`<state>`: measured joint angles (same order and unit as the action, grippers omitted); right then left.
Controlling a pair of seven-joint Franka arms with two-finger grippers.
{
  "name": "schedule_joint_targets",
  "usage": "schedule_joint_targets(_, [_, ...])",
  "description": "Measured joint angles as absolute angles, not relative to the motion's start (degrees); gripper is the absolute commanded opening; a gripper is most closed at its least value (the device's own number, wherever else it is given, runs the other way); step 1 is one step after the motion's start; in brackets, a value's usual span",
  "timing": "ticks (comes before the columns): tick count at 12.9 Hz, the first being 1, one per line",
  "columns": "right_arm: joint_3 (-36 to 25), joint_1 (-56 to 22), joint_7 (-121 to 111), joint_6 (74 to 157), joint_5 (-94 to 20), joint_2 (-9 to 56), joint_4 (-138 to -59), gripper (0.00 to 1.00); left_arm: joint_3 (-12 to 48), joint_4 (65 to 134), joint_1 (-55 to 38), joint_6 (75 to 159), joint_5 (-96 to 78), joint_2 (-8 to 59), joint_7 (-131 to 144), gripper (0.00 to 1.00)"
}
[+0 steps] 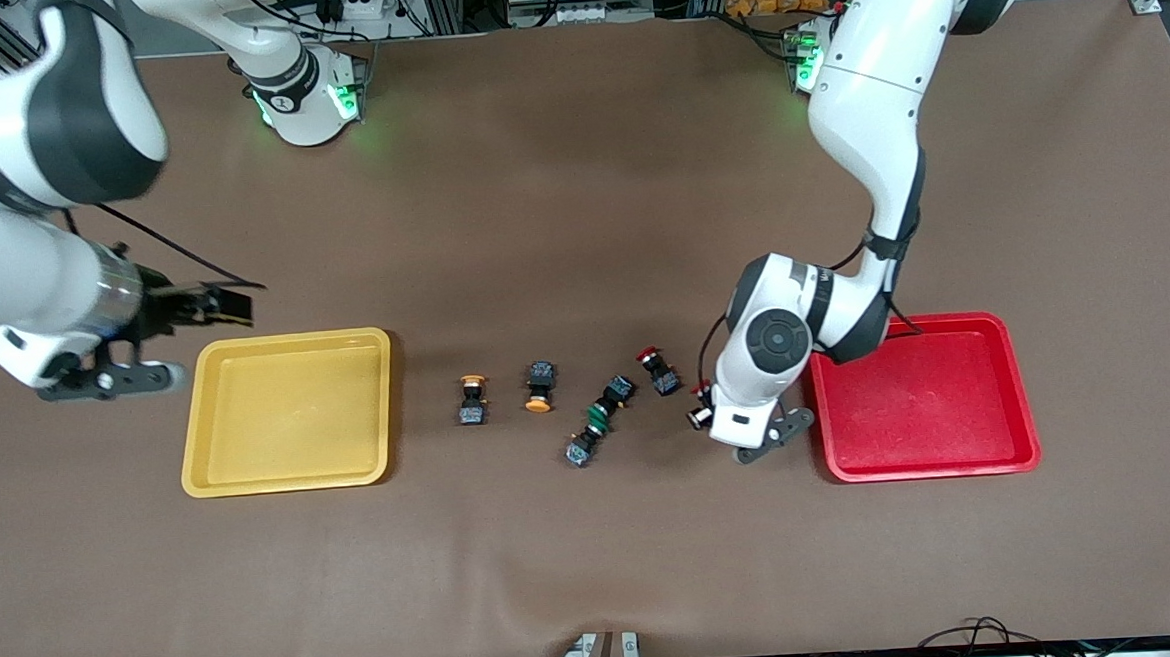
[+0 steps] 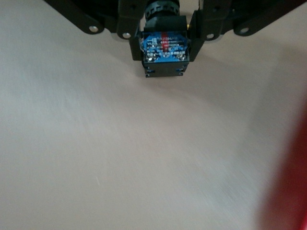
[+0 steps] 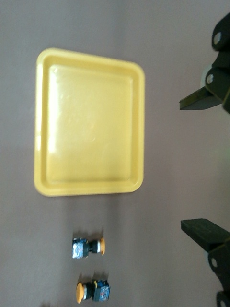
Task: Place red and yellow buttons in trays
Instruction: 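Lower the red button into the red tray while the right gripper grasps yellow button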
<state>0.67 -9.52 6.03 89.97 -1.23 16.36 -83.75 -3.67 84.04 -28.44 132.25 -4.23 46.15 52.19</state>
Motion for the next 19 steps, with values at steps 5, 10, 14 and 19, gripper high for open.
schedule_joint_targets(5, [0.7,-14.9,8.8,97.3,-1.2,22.2,-83.8,1.00,-7.3,83.8,-25.1,124.2,-4.2,41.8,43.0,0.00])
schedule_joint_targets(10, [0.8,-21.4,19.2,108.0,-1.3,28.6,-83.8,1.00,-7.4,84.5,-16.1,119.0,-4.2,40.7,27.3,0.00])
schedule_joint_targets(14, [0.8,-24.6,23.8,116.9,-1.3,35.2,-84.5,1.00,-7.4,86.1,-9.6,119.0,-4.2,41.0,16.3,0.00])
schedule_joint_targets(19, [0.5,-24.7,24.3,127.0,-1.3,40.6,-87.3,1.00,-7.4,86.3,-6.0,120.8,-3.4,43.6,10.3,0.00])
